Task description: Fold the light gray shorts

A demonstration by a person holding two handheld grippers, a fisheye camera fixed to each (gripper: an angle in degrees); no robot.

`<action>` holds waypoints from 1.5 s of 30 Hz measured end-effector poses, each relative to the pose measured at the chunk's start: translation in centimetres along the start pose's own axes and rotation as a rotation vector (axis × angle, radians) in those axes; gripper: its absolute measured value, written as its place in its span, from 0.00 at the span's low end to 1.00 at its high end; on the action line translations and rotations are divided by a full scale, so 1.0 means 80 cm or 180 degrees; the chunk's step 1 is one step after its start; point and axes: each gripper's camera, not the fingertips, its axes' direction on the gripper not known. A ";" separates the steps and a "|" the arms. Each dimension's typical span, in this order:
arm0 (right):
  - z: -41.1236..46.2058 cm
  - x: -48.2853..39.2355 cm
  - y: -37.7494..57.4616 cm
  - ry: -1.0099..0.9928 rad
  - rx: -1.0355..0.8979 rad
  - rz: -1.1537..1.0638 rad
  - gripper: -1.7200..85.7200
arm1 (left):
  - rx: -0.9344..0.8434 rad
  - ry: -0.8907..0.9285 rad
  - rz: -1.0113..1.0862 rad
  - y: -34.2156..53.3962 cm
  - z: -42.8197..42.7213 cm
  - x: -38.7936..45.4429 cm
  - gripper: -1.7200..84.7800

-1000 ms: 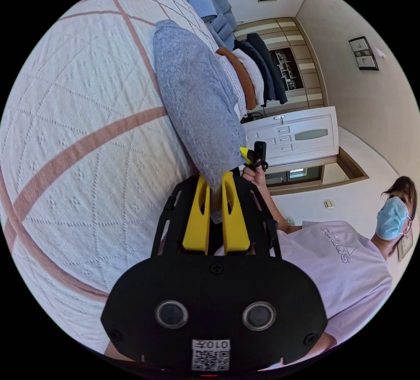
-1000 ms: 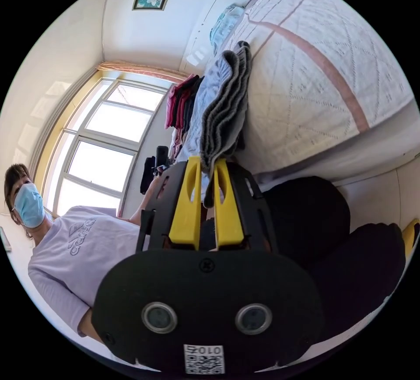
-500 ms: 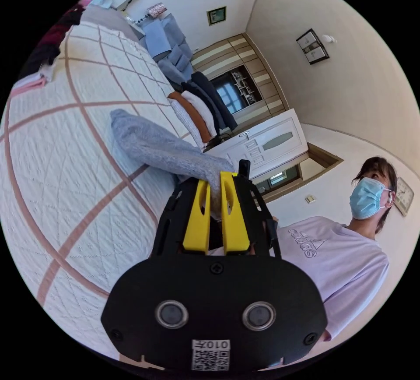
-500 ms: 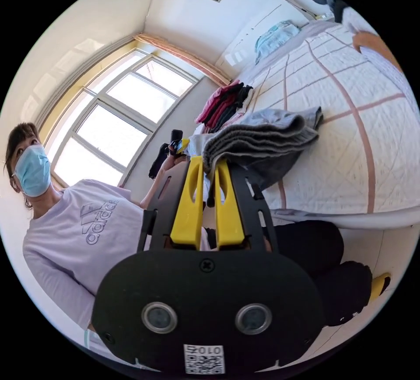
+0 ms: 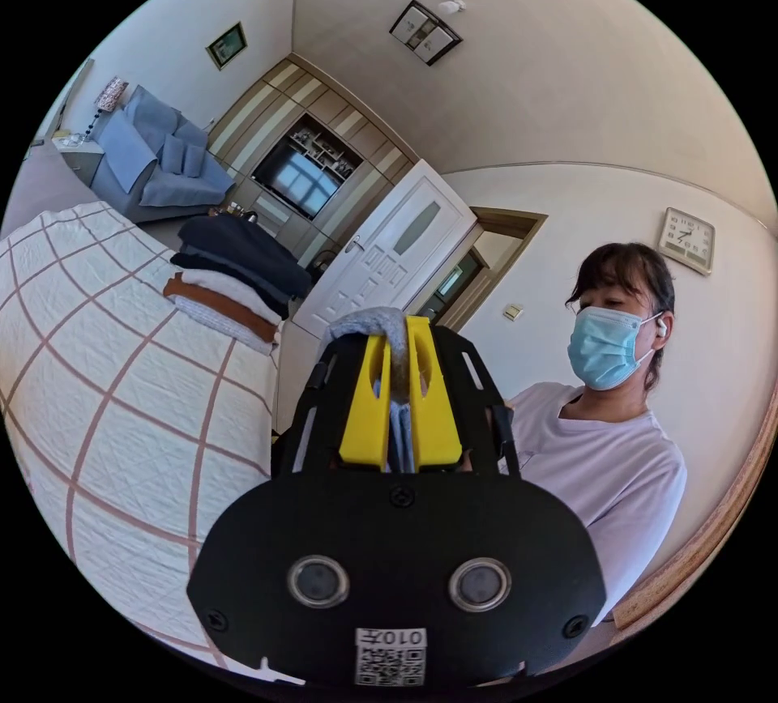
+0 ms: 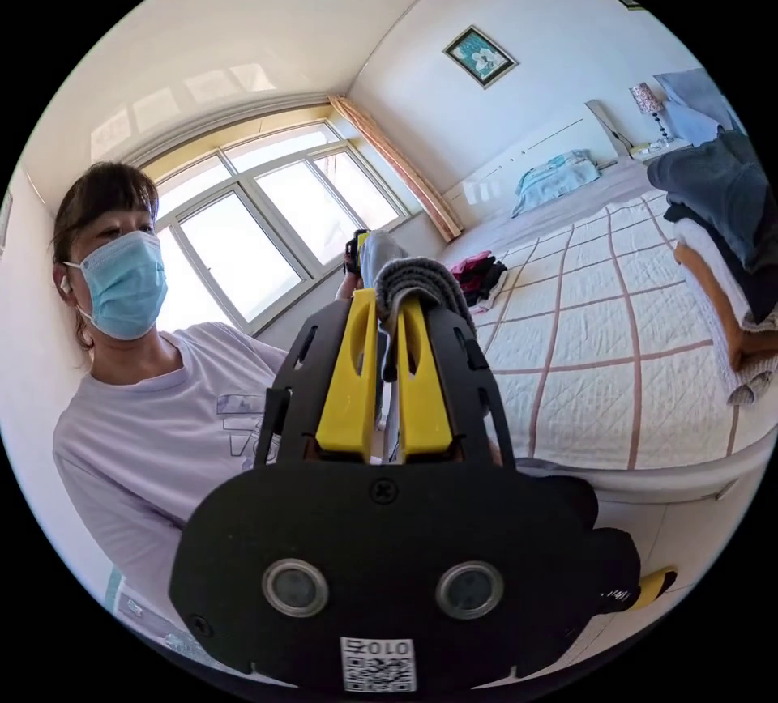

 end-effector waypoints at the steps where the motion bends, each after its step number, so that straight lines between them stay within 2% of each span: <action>1: -0.006 0.008 -0.002 0.0024 0.0069 0.0024 0.08 | -0.0071 -0.0090 0.0082 -0.016 0.005 0.006 0.10; 4: -0.018 0.034 -0.033 0.0142 0.0144 -0.0010 0.08 | -0.0228 -0.0480 0.0198 -0.059 0.009 0.019 0.10; 7: -0.025 0.048 -0.071 0.0531 0.0190 -0.0143 0.08 | -0.0184 -0.0707 0.0200 -0.080 0.015 0.029 0.10; 9: -0.024 0.070 -0.079 0.0547 0.0243 -0.0080 0.08 | -0.0154 -0.0822 0.0231 -0.080 0.022 0.035 0.09; 12: -0.004 0.146 -0.061 0.0345 0.0301 0.0344 0.09 | -0.0131 -0.0944 0.0092 -0.067 0.037 0.017 0.09; 15: 0.032 0.241 -0.013 0.0175 0.0103 0.1103 0.09 | -0.0346 -0.1087 -0.0402 -0.037 0.068 -0.046 0.09; 18: 0.059 0.293 0.027 0.0304 -0.0358 0.1524 0.09 | -0.0500 -0.1220 -0.0837 0.007 0.084 -0.104 0.09; 22: 0.040 0.340 0.062 -0.0108 -0.0267 0.1906 0.09 | -0.0240 -0.1080 -0.1182 0.039 0.074 -0.140 0.09; 26: -0.004 0.355 0.063 -0.0389 0.0058 0.1978 0.11 | -0.0216 -0.1119 -0.1081 0.024 0.076 -0.137 0.09; 29: -0.014 0.362 0.070 -0.0802 0.0218 0.2034 0.17 | -0.0251 -0.1099 -0.0996 0.009 0.080 -0.139 0.09; 34: -0.024 0.362 0.090 -0.1305 0.0693 0.1951 0.21 | 0.0202 -0.0985 -0.1185 -0.003 0.041 -0.164 0.09; 39: -0.030 0.358 0.075 -0.1013 0.0611 0.1700 0.22 | 0.0210 -0.0895 -0.1124 -0.019 0.042 -0.169 0.09; 45: -0.008 0.371 0.071 -0.1231 0.0812 0.1681 0.26 | 0.0237 -0.0807 -0.1011 -0.015 0.039 -0.155 0.09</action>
